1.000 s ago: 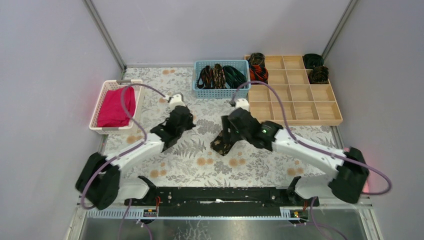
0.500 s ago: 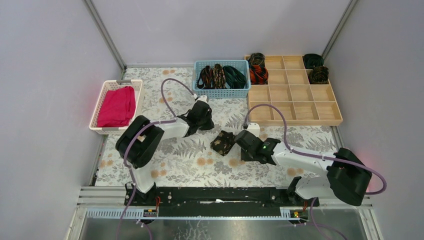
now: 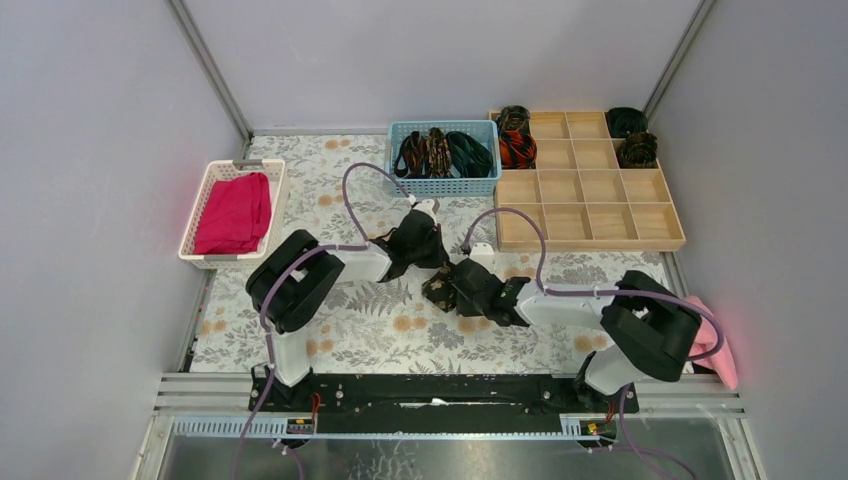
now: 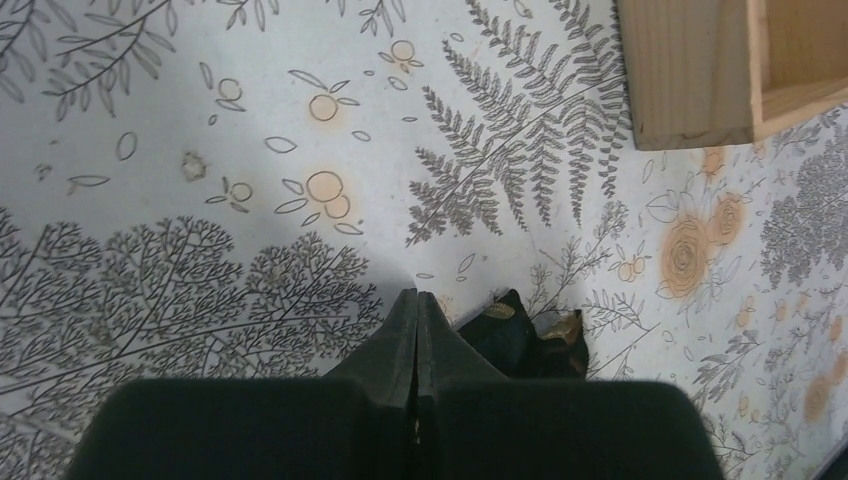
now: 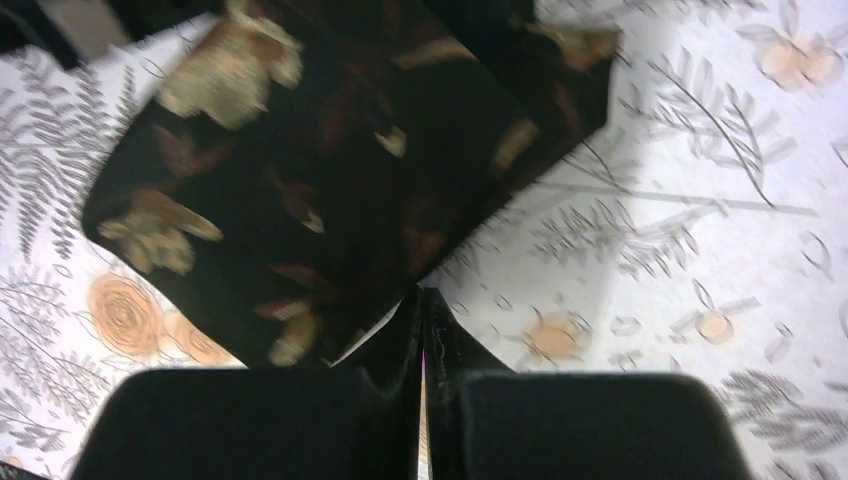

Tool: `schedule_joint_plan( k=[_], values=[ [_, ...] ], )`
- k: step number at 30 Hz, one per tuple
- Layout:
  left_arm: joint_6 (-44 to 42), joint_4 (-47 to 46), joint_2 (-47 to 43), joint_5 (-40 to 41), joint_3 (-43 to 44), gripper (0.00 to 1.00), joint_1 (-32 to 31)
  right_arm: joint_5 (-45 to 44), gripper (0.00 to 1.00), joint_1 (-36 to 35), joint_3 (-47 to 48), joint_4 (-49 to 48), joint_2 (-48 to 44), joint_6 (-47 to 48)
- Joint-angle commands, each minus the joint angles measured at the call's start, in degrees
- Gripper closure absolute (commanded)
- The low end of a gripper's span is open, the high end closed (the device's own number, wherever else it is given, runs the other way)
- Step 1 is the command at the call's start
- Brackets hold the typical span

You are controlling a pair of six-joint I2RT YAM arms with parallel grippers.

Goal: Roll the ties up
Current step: Roll the tie at the center of the board.

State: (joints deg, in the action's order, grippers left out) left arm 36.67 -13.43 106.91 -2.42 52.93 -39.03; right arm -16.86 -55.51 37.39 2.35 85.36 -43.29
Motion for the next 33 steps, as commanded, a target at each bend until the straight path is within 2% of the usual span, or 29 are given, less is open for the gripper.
schedule_joint_plan(
  k=[1,11,15,19,25,29,33],
  values=[
    [0.5,-0.8,3.7,-2.2,-0.6,1.0,-1.3,1.6,1.0,-0.9,2.0,-1.8,5.9,3.0],
    [-0.1,-1.4,8.0,-6.8,5.0,1.0,-4.3,-1.5,1.0,-1.9,3.2,2.0,4.0,2.4],
    [-1.8,2.6,8.5,-0.6,7.3,1.0,-3.5,-1.8,1.0,-2.0,2.5,2.3,2.7,2.6],
    [-2.5,6.0,5.6,5.5,8.4,1.0,0.1,-2.6,1.0,-3.7,2.1,3.0,0.7,2.7],
    [-3.2,7.9,2.6,8.2,6.5,1.0,3.9,-5.7,1.0,-8.6,2.6,6.3,0.5,1.2],
    [-1.6,4.3,2.7,7.3,1.5,1.0,3.9,-5.9,1.0,-10.0,3.0,5.4,4.0,0.9],
    [-1.4,1.6,4.3,4.3,0.3,1.0,3.9,-7.1,1.0,-10.1,4.0,4.2,7.5,1.1]
  ],
)
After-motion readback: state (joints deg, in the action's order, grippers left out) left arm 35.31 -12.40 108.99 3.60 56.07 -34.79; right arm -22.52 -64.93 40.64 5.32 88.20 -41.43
